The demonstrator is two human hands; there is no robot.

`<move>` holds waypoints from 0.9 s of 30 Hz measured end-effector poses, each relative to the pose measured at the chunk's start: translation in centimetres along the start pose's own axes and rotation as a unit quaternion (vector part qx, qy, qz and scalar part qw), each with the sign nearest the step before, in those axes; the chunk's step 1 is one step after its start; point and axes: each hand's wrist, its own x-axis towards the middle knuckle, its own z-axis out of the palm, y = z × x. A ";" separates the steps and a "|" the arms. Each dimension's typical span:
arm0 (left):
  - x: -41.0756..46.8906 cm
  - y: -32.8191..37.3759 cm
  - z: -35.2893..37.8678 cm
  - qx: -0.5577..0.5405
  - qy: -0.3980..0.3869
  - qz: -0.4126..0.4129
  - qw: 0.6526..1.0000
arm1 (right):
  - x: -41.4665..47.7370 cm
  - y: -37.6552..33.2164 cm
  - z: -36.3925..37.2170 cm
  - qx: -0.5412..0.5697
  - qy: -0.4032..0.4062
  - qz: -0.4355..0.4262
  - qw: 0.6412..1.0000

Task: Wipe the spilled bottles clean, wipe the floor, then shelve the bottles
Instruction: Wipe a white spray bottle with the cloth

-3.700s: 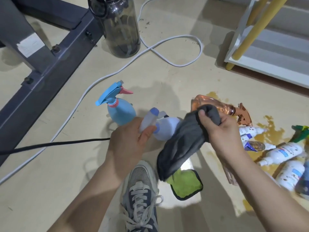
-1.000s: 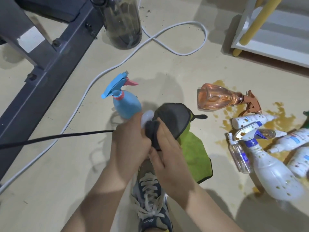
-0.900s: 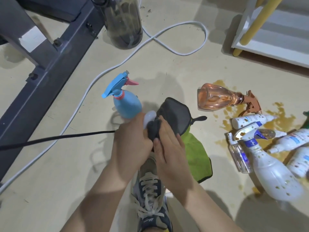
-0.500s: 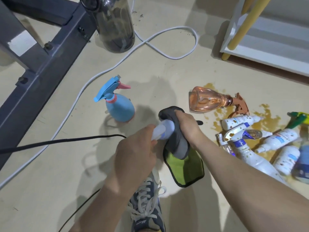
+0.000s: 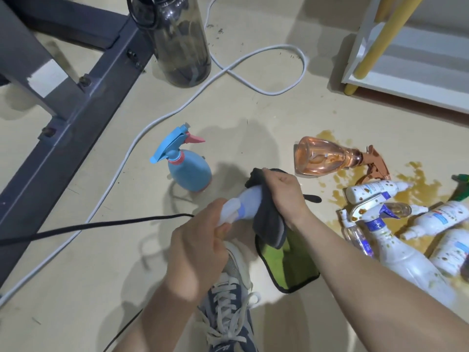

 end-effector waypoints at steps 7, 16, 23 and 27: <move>0.0 -0.2 -0.1 -0.057 0.013 -0.111 0.992 | -1.2 0.8 1.7 -0.011 0.050 0.024 0.998; 1.7 1.5 -0.6 -0.206 0.016 -0.192 0.959 | -7.8 1.5 4.9 -0.152 0.074 -0.115 0.979; 2.5 -0.2 -3.0 -0.220 -0.130 -0.160 0.954 | -9.4 -2.0 2.1 0.185 0.019 0.088 0.979; 3.2 0.4 -3.1 0.107 -0.055 -0.081 0.989 | -9.6 -4.9 2.4 0.165 0.043 0.041 0.984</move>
